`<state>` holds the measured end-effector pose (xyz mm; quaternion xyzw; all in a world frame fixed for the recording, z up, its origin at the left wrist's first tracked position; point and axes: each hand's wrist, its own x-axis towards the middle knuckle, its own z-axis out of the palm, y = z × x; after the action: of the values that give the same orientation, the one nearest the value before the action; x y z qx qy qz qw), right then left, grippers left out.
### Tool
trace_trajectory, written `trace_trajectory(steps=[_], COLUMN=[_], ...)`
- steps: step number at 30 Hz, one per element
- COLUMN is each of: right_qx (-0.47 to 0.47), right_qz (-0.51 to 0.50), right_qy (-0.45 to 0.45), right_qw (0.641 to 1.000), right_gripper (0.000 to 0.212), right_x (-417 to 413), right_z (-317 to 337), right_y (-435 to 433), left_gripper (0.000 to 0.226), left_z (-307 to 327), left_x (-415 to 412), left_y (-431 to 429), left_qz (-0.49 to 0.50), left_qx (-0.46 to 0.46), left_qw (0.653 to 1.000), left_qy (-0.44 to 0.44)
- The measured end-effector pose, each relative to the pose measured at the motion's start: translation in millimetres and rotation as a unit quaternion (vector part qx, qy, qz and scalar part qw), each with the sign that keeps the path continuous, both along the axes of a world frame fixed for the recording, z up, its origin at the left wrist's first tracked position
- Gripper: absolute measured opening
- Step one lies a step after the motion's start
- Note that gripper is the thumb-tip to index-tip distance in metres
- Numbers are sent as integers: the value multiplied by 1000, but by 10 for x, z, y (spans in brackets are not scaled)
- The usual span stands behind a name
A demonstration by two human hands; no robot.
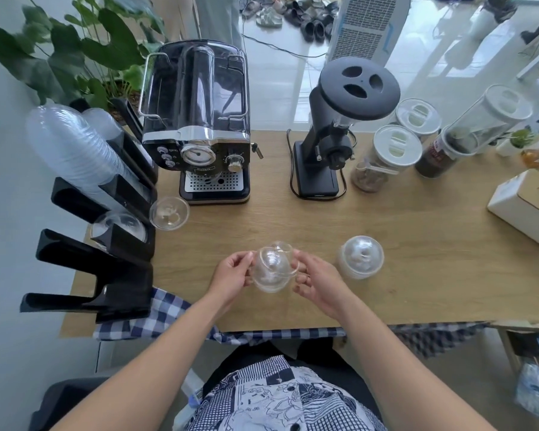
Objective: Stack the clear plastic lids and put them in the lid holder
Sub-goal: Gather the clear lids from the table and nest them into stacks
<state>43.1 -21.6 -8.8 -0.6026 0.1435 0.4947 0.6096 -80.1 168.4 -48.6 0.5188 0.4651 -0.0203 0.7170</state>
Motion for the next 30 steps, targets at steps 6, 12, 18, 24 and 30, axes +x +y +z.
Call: trace_trajectory(steps=[6,12,18,24,30], right_qx=[-94,-109,-107,-115,-103], right_qz=[83,112,133,177,240], right_qy=[-170,-216,-211,-248,-274], right_qw=[977,964,962,946,926], right_gripper=[52,49,51,56,70], right_x=[-140,-252,-242,-257,-310], right_z=[-44,-73,-112,-224,-214], right_y=[116,79,76,53,32], left_gripper=[15,15,15,19,35], left_z=[-137,-192,-153,-54,27], left_x=[-28,-48,-44,-59,-76], left_y=[-111,-143,-69,-23,-39], left_qz=[29,44,20,-44,-73], left_qx=[50,45,42,68,104], left_qw=[998,998,999,997,992], left_qy=[18,22,21,16,-1])
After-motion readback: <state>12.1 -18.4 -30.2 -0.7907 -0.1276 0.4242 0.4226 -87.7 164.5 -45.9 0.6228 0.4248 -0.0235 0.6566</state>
